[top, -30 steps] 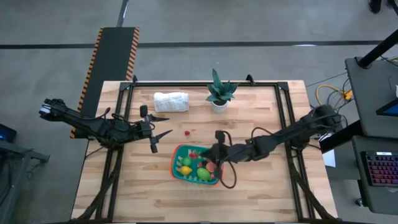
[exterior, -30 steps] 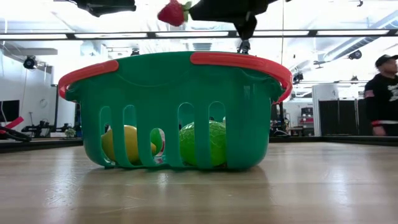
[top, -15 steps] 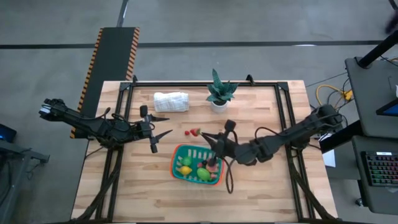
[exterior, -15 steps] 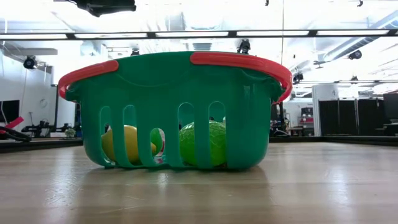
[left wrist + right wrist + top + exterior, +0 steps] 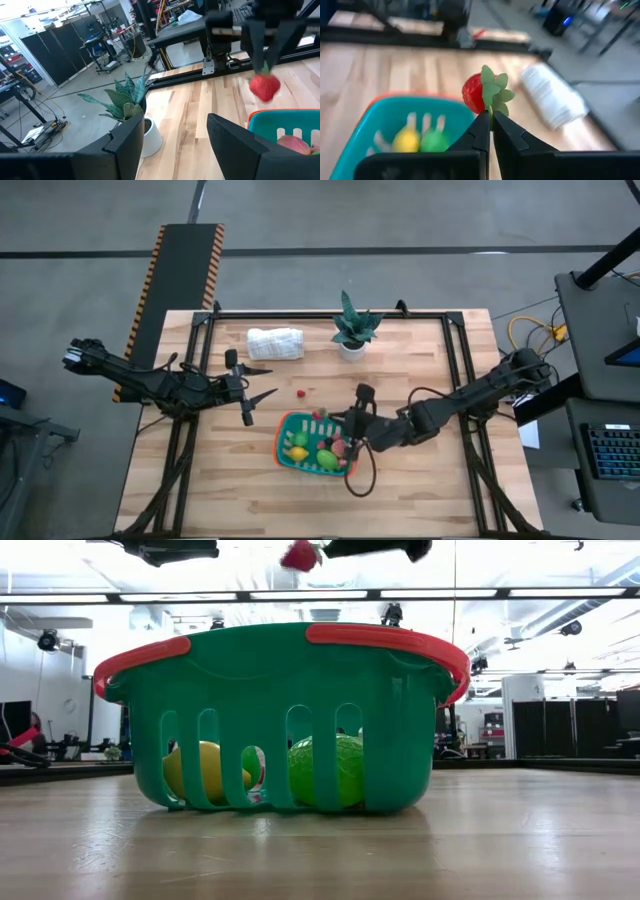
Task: Pick and placing Produce into tupperware
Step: Put the red strawberry into the blue bin
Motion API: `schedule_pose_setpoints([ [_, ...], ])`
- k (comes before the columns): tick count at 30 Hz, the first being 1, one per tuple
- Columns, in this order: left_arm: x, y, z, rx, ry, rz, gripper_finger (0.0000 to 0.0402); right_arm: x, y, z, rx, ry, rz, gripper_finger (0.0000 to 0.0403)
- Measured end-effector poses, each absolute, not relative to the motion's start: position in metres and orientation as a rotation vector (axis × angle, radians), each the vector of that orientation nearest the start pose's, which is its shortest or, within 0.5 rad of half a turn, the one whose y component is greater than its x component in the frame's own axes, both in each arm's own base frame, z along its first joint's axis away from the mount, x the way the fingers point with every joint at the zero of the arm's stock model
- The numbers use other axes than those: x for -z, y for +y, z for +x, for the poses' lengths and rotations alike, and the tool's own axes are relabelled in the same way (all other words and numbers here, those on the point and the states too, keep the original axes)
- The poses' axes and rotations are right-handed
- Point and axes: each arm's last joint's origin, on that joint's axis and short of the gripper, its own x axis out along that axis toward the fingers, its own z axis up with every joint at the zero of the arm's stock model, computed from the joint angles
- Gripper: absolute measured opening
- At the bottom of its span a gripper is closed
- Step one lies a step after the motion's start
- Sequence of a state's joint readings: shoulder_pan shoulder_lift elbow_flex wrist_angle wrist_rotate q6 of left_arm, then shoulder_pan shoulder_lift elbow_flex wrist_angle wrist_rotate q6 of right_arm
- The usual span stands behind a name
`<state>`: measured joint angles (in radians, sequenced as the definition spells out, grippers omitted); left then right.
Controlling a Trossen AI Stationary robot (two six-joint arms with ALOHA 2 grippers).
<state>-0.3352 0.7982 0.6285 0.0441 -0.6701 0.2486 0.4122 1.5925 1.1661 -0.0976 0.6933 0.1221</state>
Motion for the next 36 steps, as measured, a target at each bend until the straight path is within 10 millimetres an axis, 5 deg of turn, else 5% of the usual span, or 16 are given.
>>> schedule_pose_setpoints([
  [10,-0.299,-0.041,0.173,-0.318,0.155,0.329,0.0203,-0.270,0.148,0.320,-0.149,0.578,-0.111,0.0008],
  [24,-0.299,-0.041,0.173,-0.318,0.155,0.332,0.0203,-0.341,0.162,0.310,-0.468,0.378,-0.119,0.0008],
  [36,-0.299,-0.041,0.173,-0.318,0.156,0.333,0.0203,-0.302,0.165,0.320,-0.444,0.509,-0.135,0.0008],
])
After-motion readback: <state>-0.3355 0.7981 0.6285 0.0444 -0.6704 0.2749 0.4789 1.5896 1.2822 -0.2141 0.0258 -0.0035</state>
